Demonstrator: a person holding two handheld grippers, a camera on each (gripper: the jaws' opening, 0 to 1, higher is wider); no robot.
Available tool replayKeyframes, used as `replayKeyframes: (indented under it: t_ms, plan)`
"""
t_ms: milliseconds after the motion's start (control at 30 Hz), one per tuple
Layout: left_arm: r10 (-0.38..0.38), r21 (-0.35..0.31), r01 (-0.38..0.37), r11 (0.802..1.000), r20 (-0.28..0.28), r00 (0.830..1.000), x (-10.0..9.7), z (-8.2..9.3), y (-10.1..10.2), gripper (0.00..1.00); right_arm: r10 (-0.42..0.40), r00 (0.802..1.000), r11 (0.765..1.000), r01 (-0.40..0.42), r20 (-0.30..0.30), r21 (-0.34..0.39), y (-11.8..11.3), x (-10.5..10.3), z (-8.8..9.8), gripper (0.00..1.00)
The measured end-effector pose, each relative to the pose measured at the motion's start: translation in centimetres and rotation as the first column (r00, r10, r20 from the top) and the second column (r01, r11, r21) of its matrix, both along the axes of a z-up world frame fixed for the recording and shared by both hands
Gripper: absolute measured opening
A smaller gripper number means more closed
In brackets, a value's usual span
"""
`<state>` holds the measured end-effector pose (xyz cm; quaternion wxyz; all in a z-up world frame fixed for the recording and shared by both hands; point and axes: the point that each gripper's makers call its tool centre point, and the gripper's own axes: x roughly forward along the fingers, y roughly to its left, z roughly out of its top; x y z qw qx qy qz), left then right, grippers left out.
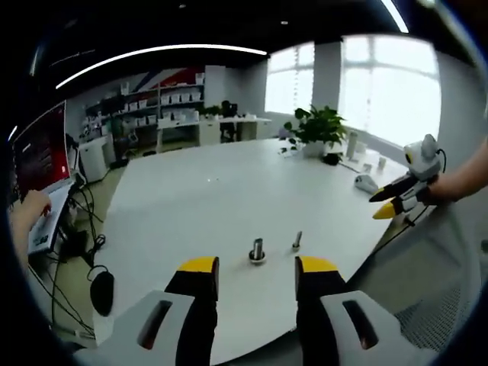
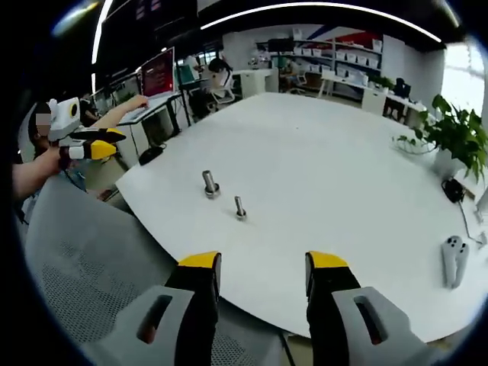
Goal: Place the washer onto the threaded stud by aligning its center hole with the stud, sliding it down to the base, and recovering from edge contact or off-axis alignment until the washer reaches the visible bottom stop.
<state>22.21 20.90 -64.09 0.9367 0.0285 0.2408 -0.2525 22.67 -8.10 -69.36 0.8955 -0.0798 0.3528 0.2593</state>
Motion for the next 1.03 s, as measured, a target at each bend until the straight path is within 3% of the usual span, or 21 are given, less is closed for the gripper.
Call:
replayKeyframes:
  t_ms: [167,400,633,1033]
  plan:
    - [-0.003,-0.025,0.003,1.0,-0.023,1.0,-0.2,-0.3,-0.2,0.38,-0.031,0.999,0.999,0.032,-0.005,0.014,-0.5,0.1,0.0,0.47]
    - [-0.055,0.023,0.056,0.998,-0.03,0.998,-0.6,-0.8,-1.1,0.39,-0.028,0.999,1.0,0.028,0.044,0.004,-0.6,0.4,0.7,0.46]
    - [-0.028,-0.011,0.028,1.0,-0.04,0.999,-0.2,-0.5,-0.5,0.38,-0.05,0.998,0.999,0.05,0.039,0.02,-1.0,0.6,0.6,0.46]
    - [-0.022,-0.014,0.021,1.0,-0.041,0.999,-0.2,-0.6,-0.4,0.38,-0.05,0.998,0.999,0.05,0.033,0.018,-1.0,0.8,0.3,0.46]
